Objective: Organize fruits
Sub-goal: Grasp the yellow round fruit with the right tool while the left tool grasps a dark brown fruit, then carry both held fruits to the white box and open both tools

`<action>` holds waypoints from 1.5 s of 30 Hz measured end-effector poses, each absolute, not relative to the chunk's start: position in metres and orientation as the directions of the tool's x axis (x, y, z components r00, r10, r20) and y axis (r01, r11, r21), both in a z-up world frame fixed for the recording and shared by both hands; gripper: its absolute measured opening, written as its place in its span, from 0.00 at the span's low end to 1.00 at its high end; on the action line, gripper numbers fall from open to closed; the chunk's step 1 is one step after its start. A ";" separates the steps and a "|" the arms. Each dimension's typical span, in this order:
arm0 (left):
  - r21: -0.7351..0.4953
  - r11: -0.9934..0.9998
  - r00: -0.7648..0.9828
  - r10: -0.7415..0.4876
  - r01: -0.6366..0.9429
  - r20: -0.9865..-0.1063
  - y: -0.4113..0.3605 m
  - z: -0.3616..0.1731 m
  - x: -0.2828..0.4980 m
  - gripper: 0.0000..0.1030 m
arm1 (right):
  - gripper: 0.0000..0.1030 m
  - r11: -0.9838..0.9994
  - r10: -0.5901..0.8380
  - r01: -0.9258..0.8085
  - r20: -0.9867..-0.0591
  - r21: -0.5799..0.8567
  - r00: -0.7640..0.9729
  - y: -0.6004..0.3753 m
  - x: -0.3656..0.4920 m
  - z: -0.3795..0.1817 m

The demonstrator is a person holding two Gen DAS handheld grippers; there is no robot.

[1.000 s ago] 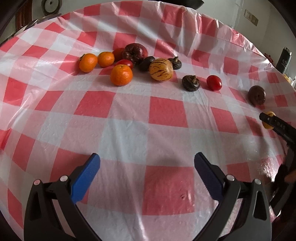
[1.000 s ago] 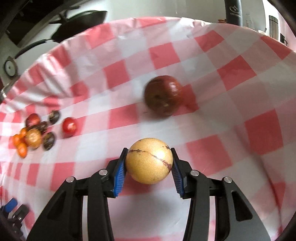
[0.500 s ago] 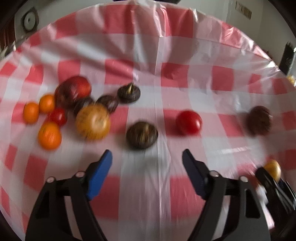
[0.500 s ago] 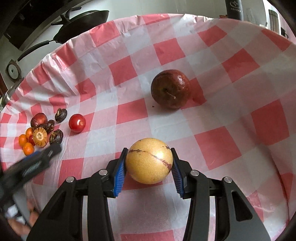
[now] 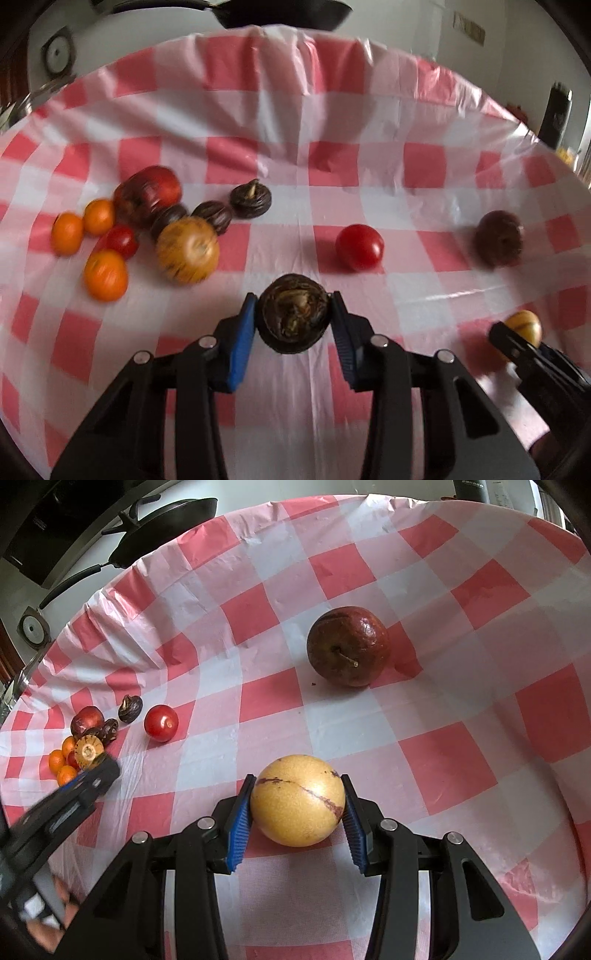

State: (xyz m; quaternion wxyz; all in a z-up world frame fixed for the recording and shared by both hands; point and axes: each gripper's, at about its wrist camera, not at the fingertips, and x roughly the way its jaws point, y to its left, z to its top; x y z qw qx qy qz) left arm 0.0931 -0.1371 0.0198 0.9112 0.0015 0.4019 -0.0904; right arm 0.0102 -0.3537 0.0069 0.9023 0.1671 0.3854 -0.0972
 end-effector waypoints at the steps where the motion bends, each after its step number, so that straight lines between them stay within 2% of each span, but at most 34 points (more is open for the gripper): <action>1: -0.070 0.984 0.667 -0.165 0.166 -0.727 -0.136 0.021 0.086 0.39 | 0.43 0.925 -0.045 0.304 -0.728 0.228 0.684 -0.354 0.010 0.007; 8: -0.107 0.984 0.695 -0.177 0.144 -0.697 -0.103 0.031 0.020 0.39 | 0.43 0.923 -0.041 0.306 -0.728 0.235 0.684 -0.354 0.010 0.007; 18: -0.104 0.991 0.696 -0.136 0.088 -0.705 -0.030 0.031 -0.057 0.39 | 0.43 0.925 -0.054 0.314 -0.741 0.215 0.669 -0.353 0.014 0.006; 22: -0.130 0.990 0.688 -0.134 0.058 -0.713 -0.004 0.024 -0.081 0.39 | 0.43 0.935 -0.075 0.308 -0.751 0.176 0.656 -0.348 0.016 0.007; 25: -0.120 0.992 0.690 -0.120 0.048 -0.714 0.010 0.022 -0.096 0.39 | 0.43 0.948 -0.133 0.304 -0.749 0.095 0.649 -0.334 0.010 0.010; 38: -0.157 0.987 0.707 -0.091 -0.028 -0.701 0.067 0.024 -0.130 0.39 | 0.43 0.993 0.058 0.036 -0.725 0.113 0.686 -0.200 -0.063 0.018; 45: -0.174 0.984 0.717 -0.091 -0.042 -0.692 0.081 0.025 -0.137 0.39 | 0.43 0.994 0.102 -0.050 -0.717 0.094 0.689 -0.159 -0.091 0.015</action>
